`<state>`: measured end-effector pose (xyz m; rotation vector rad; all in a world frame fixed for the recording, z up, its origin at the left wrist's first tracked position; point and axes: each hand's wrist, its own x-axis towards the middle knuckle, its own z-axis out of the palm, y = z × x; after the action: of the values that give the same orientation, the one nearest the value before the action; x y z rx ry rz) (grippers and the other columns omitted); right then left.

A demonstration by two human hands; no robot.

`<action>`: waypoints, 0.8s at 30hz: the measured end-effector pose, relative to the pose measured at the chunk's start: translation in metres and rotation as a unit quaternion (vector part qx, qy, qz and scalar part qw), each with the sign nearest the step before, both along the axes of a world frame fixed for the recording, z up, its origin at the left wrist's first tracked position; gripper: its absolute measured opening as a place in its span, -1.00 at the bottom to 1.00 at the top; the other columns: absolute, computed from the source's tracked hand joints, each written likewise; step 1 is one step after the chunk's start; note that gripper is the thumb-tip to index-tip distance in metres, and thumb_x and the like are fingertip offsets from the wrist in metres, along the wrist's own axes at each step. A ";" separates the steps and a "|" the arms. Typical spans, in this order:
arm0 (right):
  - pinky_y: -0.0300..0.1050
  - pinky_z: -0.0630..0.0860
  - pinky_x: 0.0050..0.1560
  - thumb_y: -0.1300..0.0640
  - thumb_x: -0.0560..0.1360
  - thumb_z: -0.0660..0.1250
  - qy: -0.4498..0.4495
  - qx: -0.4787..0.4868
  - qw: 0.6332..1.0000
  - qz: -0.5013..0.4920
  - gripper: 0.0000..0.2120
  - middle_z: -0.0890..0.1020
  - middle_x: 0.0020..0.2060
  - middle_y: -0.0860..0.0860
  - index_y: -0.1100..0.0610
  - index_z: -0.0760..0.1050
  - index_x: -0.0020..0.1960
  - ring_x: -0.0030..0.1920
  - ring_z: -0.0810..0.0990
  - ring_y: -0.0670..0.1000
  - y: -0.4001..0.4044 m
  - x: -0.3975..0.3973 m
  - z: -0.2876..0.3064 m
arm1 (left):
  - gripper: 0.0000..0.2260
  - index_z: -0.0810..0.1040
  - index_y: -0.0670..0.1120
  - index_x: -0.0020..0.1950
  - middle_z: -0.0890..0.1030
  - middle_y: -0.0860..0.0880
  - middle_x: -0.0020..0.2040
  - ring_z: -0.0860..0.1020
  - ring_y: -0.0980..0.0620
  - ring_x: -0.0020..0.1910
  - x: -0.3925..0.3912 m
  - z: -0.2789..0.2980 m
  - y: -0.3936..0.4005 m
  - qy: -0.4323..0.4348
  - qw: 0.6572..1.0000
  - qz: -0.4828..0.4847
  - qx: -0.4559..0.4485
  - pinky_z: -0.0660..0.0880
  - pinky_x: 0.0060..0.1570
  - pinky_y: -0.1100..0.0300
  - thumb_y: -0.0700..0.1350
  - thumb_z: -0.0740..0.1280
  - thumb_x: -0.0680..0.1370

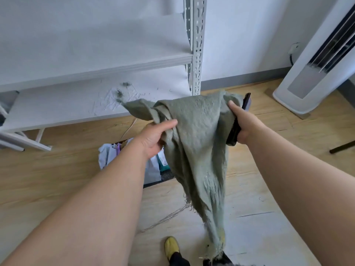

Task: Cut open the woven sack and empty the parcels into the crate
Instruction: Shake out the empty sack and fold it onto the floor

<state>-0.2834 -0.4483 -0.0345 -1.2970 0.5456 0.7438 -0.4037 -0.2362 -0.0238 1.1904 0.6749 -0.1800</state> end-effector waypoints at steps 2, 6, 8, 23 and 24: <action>0.07 0.57 0.09 -0.14 0.32 0.53 -0.016 -0.048 0.997 -0.051 -0.55 0.66 -0.04 0.05 0.13 0.53 0.04 -0.06 0.65 0.07 -0.003 0.004 -0.001 | -0.87 0.61 -0.13 0.06 0.69 -0.11 -0.06 0.64 -0.08 -0.02 0.002 0.002 0.009 -0.011 0.997 0.066 -0.031 0.56 0.03 0.09 -0.15 0.32 0.56; -0.11 0.61 -0.17 -0.16 0.22 0.59 -0.029 0.014 0.992 -0.122 -0.46 0.64 -0.17 -0.01 0.13 0.51 0.02 -0.25 0.63 -0.03 -0.011 0.017 -0.006 | -0.57 0.59 -0.15 0.17 0.66 -0.14 0.11 0.61 -0.08 0.12 -0.004 0.003 0.014 0.005 0.998 0.038 -0.054 0.45 0.24 0.01 0.05 0.48 0.39; -0.28 0.46 -0.42 -0.01 0.38 0.52 -0.055 0.090 0.992 -0.072 -0.71 0.48 -0.35 -0.04 0.10 0.46 -0.11 -0.42 0.44 -0.11 -0.014 0.015 -0.004 | -0.66 0.58 -0.17 0.06 0.66 -0.10 0.03 0.60 0.04 0.04 -0.009 0.001 0.006 0.046 0.995 -0.064 0.054 0.35 0.30 0.12 -0.07 0.52 0.36; 0.08 0.58 -0.06 0.16 0.36 0.52 -0.152 -0.312 0.938 0.021 -0.62 0.60 -0.08 0.13 0.13 0.44 0.10 -0.22 0.54 0.11 -0.083 0.034 -0.030 | -0.48 0.42 -0.08 0.26 0.57 -0.11 0.20 0.57 -0.12 0.12 0.049 -0.029 -0.003 0.100 0.925 -0.034 0.366 0.52 0.17 -0.10 -0.06 0.53 0.37; 0.10 0.58 0.02 0.16 0.37 0.51 -0.174 -0.327 0.929 -0.007 -0.60 0.61 -0.01 0.12 0.12 0.43 0.14 -0.14 0.55 0.12 -0.091 0.037 -0.031 | -0.55 0.43 -0.08 0.24 0.59 -0.10 0.17 0.59 -0.13 0.05 0.053 -0.026 -0.007 0.082 0.927 0.028 0.364 0.57 0.07 -0.07 -0.12 0.48 0.40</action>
<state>-0.2462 -0.5398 -0.0651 -1.9933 0.5270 0.2990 -0.3503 -0.2430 -0.0501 1.8800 0.9645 0.0302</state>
